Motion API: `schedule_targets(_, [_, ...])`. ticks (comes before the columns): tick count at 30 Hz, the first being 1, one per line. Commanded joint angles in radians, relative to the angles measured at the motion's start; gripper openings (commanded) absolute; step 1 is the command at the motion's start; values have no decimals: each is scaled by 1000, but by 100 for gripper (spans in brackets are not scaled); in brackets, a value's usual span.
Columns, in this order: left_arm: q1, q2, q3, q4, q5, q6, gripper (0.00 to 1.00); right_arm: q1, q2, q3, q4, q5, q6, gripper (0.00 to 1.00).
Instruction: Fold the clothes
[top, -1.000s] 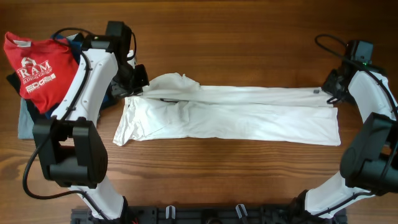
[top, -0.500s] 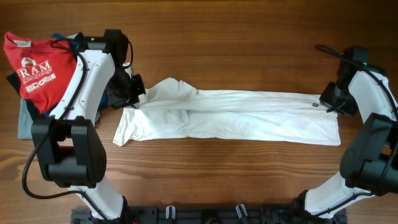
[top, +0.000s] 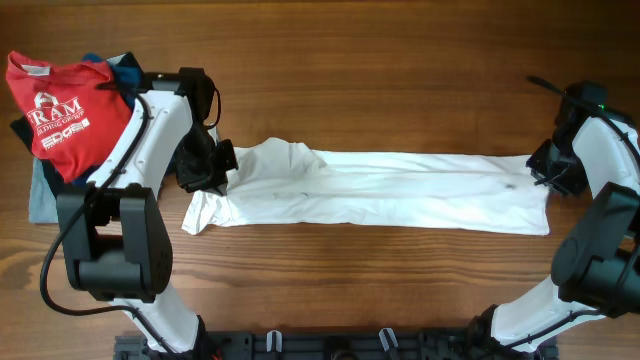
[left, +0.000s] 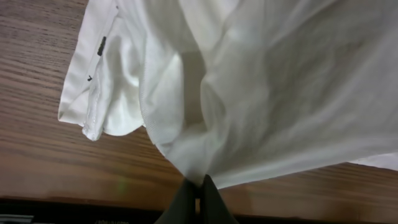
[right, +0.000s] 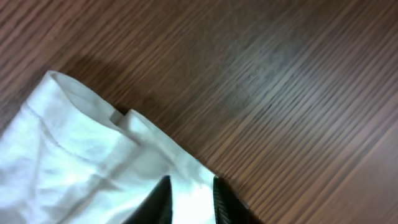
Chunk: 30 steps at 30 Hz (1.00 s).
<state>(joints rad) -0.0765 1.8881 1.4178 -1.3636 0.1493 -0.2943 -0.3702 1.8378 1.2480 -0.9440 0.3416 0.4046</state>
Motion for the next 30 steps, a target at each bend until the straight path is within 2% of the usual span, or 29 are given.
schedule_targets(1, [-2,-20,-8,1,11,-5,4,-2,-31,-3,-8,-11,10,27])
schedule_targets(6, [-2,-20,-8,1,11,-5,4,-2,-31,-3,-6,-29,-15,34])
schedule_targets(9, [-2,-20,-8,0,12,-5,4,-2,-31,-3,-6,-29,-14,46])
schedule_targets(11, [-2,-20,-8,-3,11,-5,4,-2,-30,-5,18,-55,-25,49])
schedule_targets(16, [-2,-20,-8,-2,11,-5,4,-2,-27,-45,100,-208,-123,49])
schedule_targets(21, [-2,-20,-8,1,11,-5,4,-2,-27,-72,124,-208,-142,49])
schedule_targets(26, [-2,-20,-8,5,11,-5,4,-2,-27,-72,117,-173,-142,54])
schedule_targets(30, [-2,-20,-8,8,11,-5,4,-2,-27,-72,117,-174,-140,51])
